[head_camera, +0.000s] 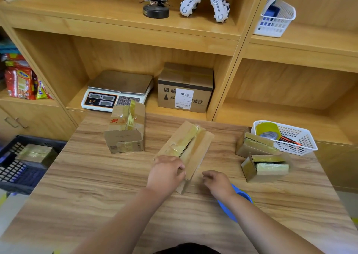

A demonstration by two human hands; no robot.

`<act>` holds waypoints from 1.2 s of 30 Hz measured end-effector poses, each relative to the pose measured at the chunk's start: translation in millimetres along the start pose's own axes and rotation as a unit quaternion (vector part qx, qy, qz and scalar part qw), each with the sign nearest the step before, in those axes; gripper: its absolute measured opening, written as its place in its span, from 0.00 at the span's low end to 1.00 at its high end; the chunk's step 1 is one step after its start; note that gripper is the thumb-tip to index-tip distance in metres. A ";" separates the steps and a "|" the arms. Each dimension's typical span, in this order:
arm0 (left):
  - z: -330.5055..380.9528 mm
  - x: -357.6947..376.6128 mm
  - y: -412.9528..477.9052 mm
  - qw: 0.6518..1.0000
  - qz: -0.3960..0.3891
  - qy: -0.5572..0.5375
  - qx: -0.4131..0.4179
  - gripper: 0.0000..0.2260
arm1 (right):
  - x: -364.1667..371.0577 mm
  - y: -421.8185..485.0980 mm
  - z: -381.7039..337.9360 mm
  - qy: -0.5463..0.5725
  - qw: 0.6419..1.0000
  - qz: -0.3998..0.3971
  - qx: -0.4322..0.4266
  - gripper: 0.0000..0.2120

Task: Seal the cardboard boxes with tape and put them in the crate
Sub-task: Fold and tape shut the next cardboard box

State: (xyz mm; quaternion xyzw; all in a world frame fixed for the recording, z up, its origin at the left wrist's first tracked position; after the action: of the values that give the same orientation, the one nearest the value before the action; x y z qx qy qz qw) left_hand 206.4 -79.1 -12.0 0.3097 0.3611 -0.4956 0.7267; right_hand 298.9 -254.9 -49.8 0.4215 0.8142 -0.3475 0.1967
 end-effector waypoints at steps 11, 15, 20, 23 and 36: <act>-18.6 4.6 -0.6 0.989 -0.055 0.135 0.003 0.26 | -32.9 -40.5 75.5 -0.177 0.975 0.135 -0.003 0.11; -17.7 6.8 -0.7 0.992 -0.049 0.114 -0.006 0.25 | -29.5 -44.4 89.9 -0.257 0.960 0.106 0.024 0.14; -10.7 8.7 -3.7 0.998 -0.023 0.043 -0.033 0.22 | -26.1 -43.3 88.5 -0.365 0.929 0.058 0.028 0.17; -9.6 8.2 -3.7 0.999 -0.004 0.003 -0.035 0.20 | -24.8 -45.5 84.1 -0.378 0.923 0.060 0.042 0.16; -23.8 -6.0 -2.2 1.000 0.001 0.004 0.001 0.18 | -54.8 -61.6 71.6 -0.224 0.896 0.365 -0.117 0.12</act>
State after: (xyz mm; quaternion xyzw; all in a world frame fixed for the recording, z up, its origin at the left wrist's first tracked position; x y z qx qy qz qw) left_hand 197.7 -57.6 -20.2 0.3126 0.3634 -0.4937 0.7256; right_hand 281.3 -362.2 -40.3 0.5739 0.5727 -0.2387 0.5345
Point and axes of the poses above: each hand's wrist, its own y-axis towards the middle knuckle, its own x-axis out of the palm, z = x × y, the point moved 1 cm from there along y, towards the middle knuckle, and after that the axes turned 2 degrees about -x, right-handed, at the moved point
